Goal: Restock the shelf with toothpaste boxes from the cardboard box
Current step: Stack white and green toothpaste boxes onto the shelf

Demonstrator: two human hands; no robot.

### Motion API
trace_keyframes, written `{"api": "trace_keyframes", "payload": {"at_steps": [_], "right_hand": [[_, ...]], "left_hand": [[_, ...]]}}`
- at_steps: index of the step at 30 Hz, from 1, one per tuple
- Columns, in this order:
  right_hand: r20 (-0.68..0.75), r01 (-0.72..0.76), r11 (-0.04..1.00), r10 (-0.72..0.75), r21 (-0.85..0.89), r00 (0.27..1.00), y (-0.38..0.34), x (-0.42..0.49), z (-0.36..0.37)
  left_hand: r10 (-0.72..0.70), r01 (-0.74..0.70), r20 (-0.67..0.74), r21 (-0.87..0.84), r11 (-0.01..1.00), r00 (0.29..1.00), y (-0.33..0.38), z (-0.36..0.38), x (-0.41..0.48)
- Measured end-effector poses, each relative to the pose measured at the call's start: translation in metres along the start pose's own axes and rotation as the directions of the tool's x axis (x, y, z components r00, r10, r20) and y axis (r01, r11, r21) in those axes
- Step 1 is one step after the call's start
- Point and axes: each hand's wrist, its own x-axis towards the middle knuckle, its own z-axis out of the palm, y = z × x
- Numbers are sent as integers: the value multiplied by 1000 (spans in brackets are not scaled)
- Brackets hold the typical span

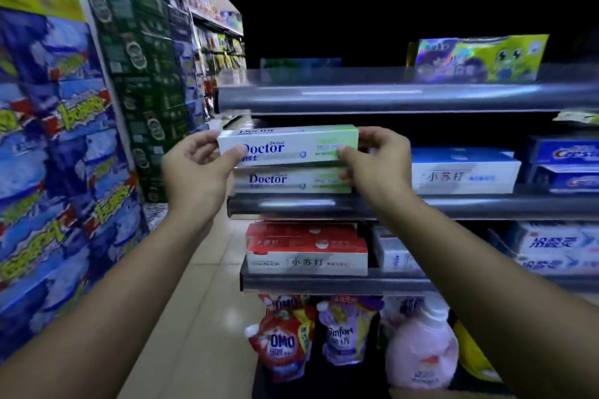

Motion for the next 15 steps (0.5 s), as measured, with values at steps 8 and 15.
{"api": "trace_keyframes", "payload": {"at_steps": [8, 15], "right_hand": [[-34, -36, 882, 23, -469, 999, 11, 10, 21], [-22, -10, 915, 1, -402, 1000, -4, -79, -53]], "left_hand": [[-17, 0, 75, 221, 975, 997, -29, 6, 27], [239, -249, 72, 279, 927, 968, -38, -17, -58]]}}
